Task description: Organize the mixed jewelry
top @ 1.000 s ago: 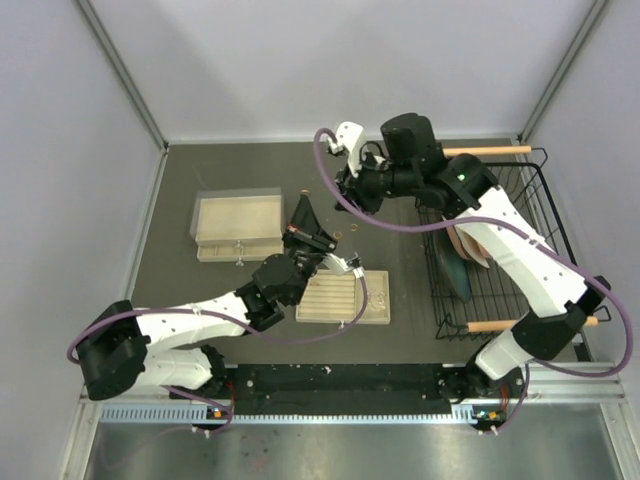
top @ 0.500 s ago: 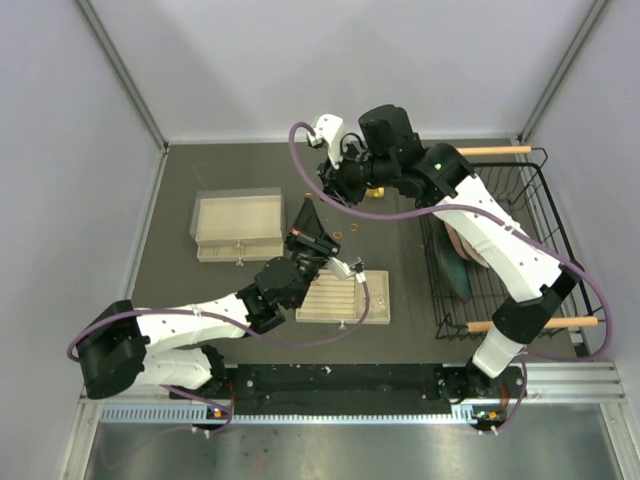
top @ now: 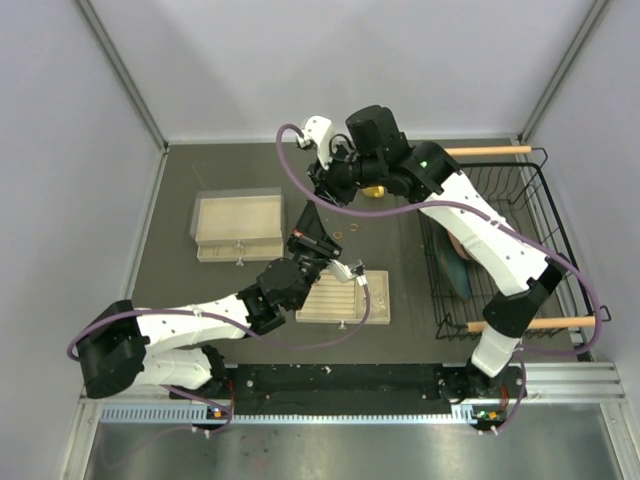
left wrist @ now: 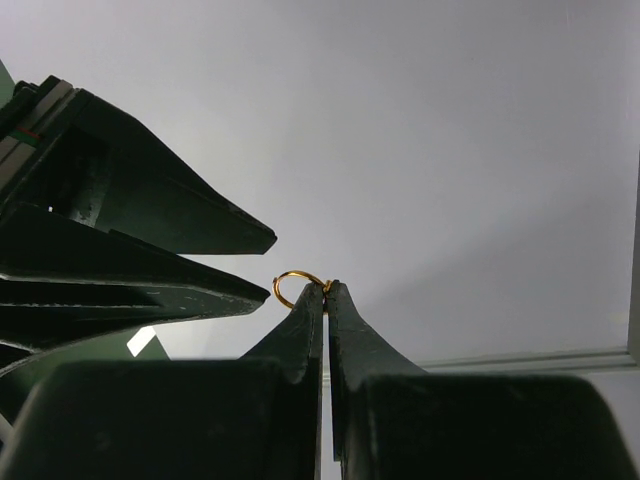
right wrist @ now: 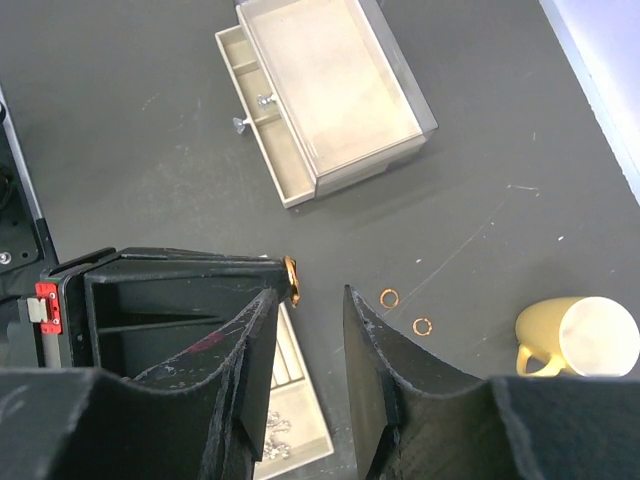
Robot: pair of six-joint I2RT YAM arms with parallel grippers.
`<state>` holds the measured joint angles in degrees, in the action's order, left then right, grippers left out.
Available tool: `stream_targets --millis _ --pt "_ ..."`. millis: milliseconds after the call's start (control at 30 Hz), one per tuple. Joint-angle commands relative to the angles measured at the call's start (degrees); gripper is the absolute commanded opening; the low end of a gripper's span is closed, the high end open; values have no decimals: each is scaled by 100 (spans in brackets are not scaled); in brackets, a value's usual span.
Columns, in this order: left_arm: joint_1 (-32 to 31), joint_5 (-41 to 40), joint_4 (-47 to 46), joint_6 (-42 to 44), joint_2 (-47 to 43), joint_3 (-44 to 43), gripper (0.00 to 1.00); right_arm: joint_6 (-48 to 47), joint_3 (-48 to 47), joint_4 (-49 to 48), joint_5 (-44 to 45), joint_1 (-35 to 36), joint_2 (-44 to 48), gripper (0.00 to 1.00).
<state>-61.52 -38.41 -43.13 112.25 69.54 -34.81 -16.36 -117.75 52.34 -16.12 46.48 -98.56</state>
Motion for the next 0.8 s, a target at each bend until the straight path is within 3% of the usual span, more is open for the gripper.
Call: stream_targets --millis 0,333,767 --pt "-53 -35 -134 -115 -116 -88 0 10 -318 -83 21 81 -93 33" --pt "-71 -43 -90 -142 -133 -70 0 36 -362 -83 -14 81 -198 29" --pt "-62 -245 269 -361 -169 -131 0 36 -319 -57 -14 98 -146 0"
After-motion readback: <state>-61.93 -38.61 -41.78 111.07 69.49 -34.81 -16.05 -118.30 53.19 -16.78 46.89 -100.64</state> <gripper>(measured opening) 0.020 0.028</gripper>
